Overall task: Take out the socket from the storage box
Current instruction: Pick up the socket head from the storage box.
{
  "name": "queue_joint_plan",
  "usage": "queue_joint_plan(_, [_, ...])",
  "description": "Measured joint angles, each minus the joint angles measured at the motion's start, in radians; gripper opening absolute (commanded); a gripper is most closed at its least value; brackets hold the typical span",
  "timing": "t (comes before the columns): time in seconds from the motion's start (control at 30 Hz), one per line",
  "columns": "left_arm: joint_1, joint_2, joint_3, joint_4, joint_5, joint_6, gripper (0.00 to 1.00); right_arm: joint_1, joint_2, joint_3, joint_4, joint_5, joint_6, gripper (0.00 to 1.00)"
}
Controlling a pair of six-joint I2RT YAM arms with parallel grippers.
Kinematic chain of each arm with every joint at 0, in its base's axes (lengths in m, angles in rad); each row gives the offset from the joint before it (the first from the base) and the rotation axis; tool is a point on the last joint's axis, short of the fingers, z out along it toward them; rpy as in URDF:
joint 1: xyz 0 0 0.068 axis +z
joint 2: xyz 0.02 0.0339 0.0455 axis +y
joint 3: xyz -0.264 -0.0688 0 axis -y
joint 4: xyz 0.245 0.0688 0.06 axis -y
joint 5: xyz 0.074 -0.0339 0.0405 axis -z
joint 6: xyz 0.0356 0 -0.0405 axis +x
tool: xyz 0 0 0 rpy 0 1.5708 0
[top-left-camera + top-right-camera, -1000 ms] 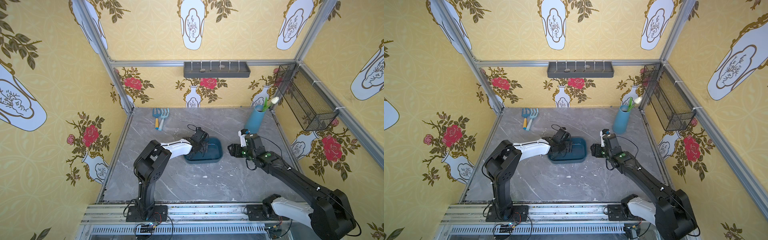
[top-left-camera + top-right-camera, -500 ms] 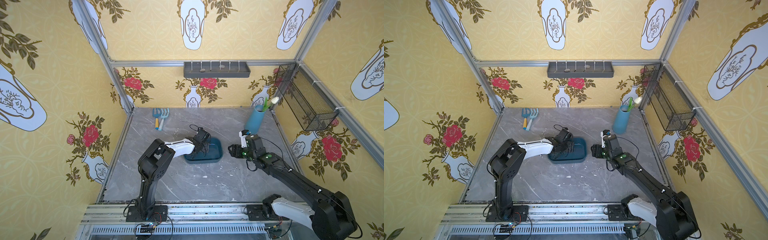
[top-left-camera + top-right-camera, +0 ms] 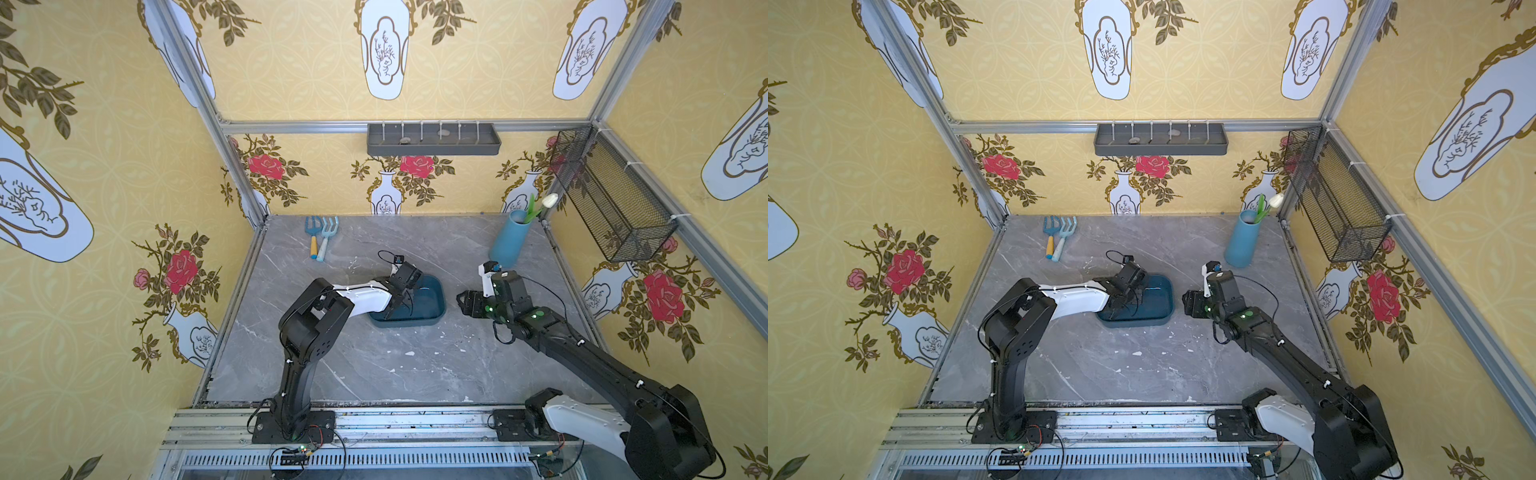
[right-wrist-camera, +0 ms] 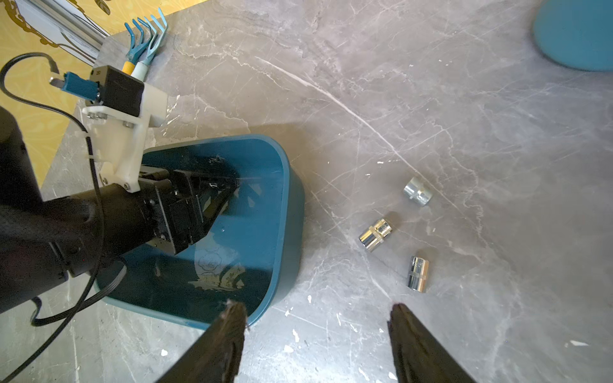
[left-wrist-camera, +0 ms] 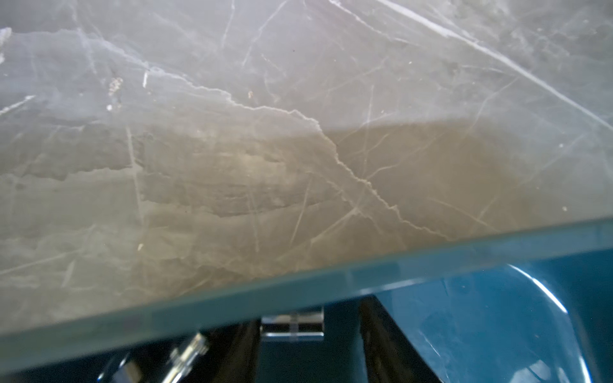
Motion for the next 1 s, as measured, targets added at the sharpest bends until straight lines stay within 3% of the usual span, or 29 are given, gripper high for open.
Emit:
queue_joint_plan(0.63, [-0.001, 0.008, -0.030, 0.092, -0.014, 0.027, 0.29, 0.000, -0.018, -0.014, 0.000, 0.000, 0.000, 0.73])
queue_joint_plan(1.0, [-0.001, -0.080, -0.093, 0.119, 0.020, 0.034, 0.28, 0.000, -0.032, -0.014, -0.001, 0.001, -0.002, 0.73])
